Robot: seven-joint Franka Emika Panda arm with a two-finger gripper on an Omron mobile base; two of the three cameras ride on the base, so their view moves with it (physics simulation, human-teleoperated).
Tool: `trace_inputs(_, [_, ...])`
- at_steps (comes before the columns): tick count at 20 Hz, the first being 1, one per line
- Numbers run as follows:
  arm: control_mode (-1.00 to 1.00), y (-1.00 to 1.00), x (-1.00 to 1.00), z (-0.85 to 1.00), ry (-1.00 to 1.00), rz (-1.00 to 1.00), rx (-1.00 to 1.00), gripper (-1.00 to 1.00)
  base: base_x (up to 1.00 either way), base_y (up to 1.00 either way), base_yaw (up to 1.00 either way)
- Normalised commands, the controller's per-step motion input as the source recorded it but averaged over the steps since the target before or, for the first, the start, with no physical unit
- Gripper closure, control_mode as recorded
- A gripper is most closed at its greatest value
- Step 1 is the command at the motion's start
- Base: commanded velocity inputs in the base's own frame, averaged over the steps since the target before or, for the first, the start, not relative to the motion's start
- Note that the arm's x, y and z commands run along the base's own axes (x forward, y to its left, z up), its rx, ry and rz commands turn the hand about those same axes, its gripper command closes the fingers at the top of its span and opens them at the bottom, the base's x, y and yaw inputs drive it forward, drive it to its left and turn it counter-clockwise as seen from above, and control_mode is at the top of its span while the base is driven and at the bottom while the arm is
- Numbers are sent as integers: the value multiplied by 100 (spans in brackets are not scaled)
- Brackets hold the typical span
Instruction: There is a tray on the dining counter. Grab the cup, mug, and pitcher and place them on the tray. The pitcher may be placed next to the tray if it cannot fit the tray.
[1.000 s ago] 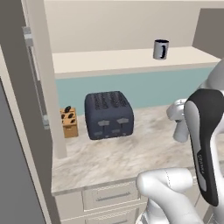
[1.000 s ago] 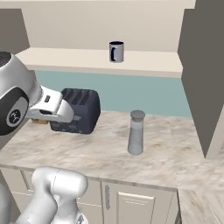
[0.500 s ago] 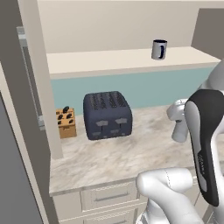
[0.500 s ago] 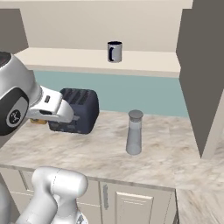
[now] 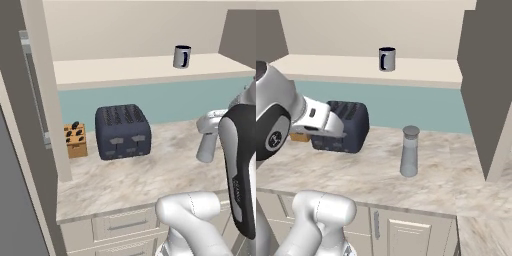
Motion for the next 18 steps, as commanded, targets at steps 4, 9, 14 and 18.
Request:
trace_inputs(4, [-100,-9,0,37,-19,0,0,-100,0,0,0])
trace_inputs(9, [-100,0,0,45,-14,0,0,-100,0,0,0])
trace_inputs(14, [-100,0,0,41,-8,0,0,-100,0,0,0])
trace_inputs(18, [-100,0,0,26,-7,0,0,-100,0,0,0])
